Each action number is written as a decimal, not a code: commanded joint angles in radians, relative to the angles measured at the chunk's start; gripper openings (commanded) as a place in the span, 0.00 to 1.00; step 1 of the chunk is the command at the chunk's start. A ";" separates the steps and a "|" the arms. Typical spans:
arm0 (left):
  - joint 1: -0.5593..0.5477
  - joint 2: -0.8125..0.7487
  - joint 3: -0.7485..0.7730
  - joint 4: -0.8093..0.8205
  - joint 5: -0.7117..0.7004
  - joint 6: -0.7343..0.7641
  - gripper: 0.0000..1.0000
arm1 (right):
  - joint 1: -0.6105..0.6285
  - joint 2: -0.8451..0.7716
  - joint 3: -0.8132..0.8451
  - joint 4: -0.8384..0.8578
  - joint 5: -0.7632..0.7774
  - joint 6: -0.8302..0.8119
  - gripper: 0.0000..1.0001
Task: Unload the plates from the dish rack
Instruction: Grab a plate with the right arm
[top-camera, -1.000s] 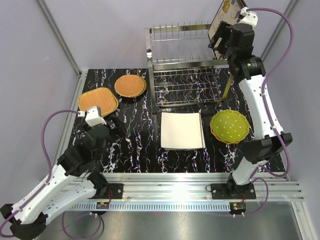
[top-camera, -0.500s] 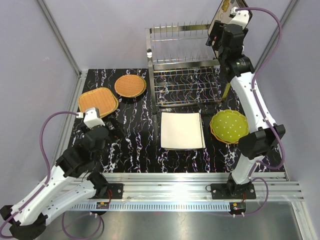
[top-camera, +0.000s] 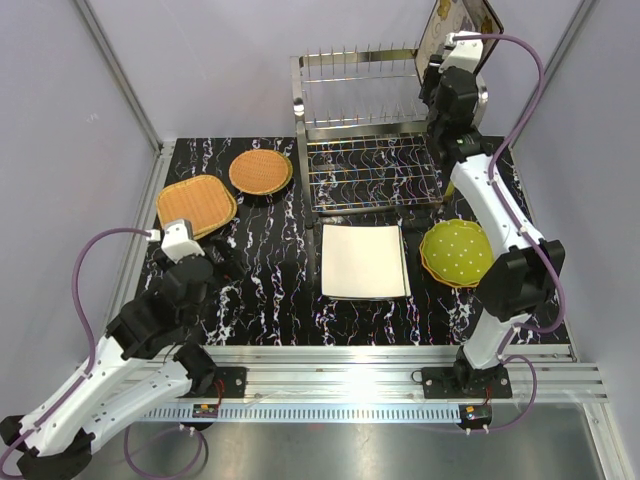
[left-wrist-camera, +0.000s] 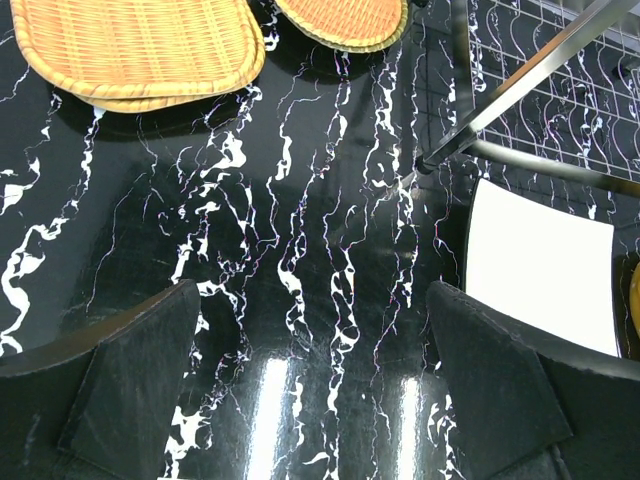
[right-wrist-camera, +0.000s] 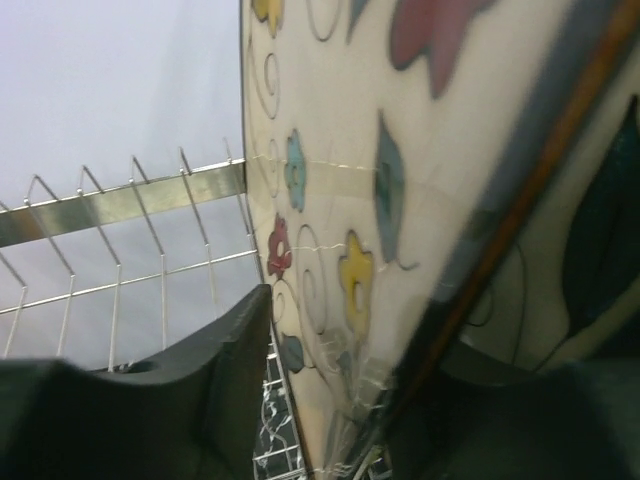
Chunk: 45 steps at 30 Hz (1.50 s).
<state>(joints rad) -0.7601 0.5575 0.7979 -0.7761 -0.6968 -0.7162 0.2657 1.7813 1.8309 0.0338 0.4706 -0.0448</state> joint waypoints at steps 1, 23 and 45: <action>0.002 -0.018 0.047 0.000 -0.047 -0.023 0.99 | -0.013 -0.046 -0.051 0.141 -0.006 -0.050 0.49; 0.002 -0.042 0.076 -0.028 -0.046 -0.051 0.99 | -0.031 -0.095 -0.035 0.429 -0.191 -0.228 0.00; 0.001 -0.044 0.087 -0.025 -0.043 -0.048 0.99 | -0.033 -0.082 0.140 0.508 -0.219 -0.202 0.00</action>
<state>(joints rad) -0.7601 0.5228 0.8467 -0.8307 -0.7074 -0.7574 0.2356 1.7500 1.8542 0.2356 0.2859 -0.2691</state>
